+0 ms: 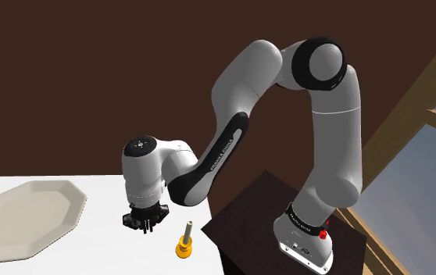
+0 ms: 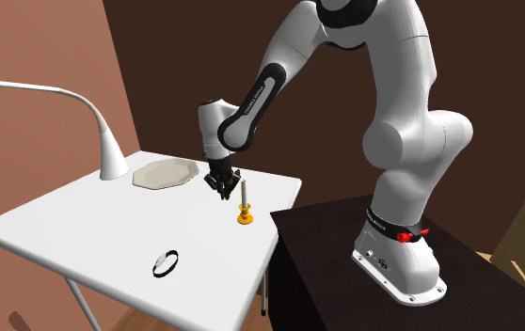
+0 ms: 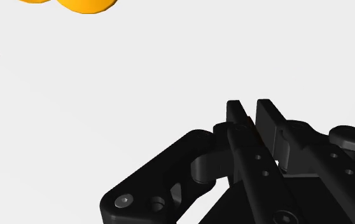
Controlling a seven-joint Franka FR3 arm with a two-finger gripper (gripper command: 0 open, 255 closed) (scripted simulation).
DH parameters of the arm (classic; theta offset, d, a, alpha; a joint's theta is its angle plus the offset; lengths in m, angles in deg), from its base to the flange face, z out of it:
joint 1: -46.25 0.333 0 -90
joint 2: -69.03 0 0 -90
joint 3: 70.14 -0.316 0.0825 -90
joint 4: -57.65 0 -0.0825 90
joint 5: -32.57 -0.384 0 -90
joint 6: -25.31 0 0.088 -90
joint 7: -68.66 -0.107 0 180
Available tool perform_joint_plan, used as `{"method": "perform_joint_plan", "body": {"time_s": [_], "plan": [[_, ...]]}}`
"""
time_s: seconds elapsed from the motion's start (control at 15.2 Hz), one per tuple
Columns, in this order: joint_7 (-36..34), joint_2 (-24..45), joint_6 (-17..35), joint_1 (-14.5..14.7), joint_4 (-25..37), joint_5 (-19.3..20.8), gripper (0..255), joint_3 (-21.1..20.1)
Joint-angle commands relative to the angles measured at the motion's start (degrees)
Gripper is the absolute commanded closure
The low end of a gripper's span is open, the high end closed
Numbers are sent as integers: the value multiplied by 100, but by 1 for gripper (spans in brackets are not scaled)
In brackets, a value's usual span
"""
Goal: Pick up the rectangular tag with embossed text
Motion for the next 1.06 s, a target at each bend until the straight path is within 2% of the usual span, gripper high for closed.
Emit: {"method": "perform_joint_plan", "body": {"time_s": [0.0,0.86,0.99], "plan": [[65,-106,-66,-68,-25,-102,255,-90],[715,-1006,-696,-647,-93,-1064,255,-832],[724,-1017,-704,-652,-93,-1076,255,-839]]}}
